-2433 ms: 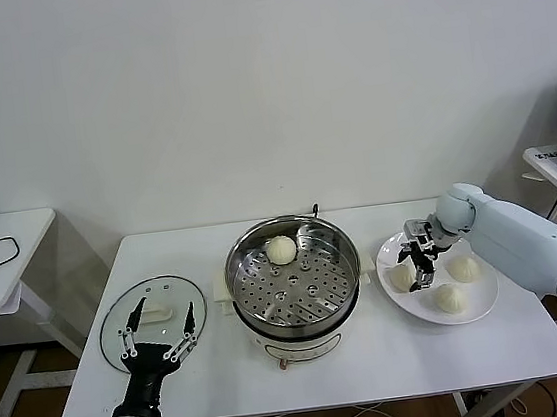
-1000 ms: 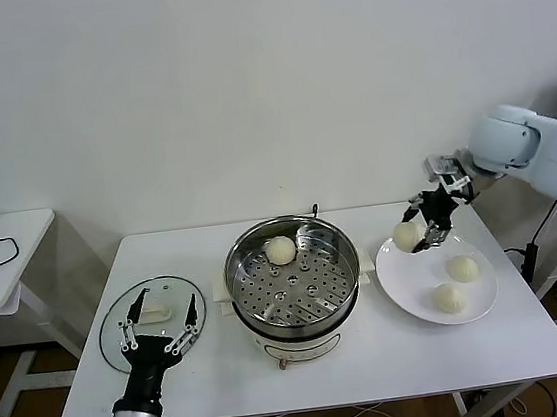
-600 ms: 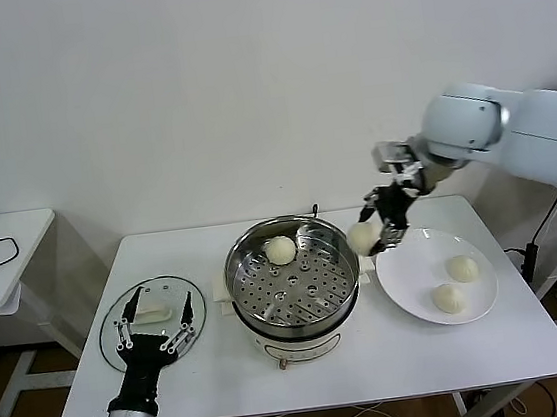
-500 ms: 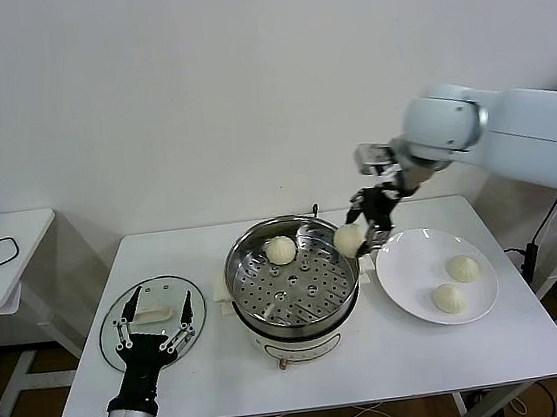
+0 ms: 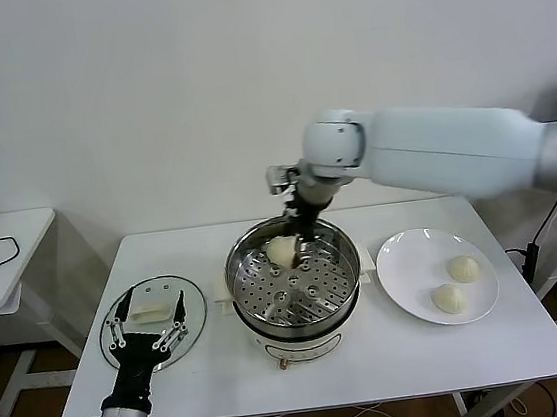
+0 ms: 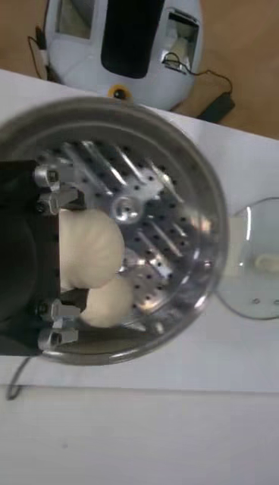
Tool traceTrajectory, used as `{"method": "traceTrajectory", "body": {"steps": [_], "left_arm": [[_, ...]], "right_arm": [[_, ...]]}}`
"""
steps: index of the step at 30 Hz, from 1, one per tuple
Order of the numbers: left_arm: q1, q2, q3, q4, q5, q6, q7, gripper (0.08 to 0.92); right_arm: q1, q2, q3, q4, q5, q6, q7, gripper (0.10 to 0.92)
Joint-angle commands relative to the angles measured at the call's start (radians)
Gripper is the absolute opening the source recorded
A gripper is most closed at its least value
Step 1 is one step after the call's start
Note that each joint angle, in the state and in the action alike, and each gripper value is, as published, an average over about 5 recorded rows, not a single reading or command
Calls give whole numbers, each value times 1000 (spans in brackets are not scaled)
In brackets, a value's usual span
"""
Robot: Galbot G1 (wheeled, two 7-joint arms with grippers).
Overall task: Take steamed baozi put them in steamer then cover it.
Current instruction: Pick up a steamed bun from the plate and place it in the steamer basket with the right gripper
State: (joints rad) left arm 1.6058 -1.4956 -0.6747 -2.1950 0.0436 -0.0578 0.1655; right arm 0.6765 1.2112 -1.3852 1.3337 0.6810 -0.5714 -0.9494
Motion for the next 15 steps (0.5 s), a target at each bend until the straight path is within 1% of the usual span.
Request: {"method": "traceTrajectory", "body": {"steps": [1, 10, 15], "left_arm": [[0, -3, -2, 0, -1, 0, 0, 823], [3, -1, -15, 4, -3, -3, 4, 823], [1, -1, -18, 7, -5, -3, 5, 823]], "right_arm": [[-98, 156, 16, -111, -24, -17, 11, 695], [-159, 191, 33, -166, -78, -30, 2, 696], [-166, 195, 29, -171, -91, -28, -1, 728]]}}
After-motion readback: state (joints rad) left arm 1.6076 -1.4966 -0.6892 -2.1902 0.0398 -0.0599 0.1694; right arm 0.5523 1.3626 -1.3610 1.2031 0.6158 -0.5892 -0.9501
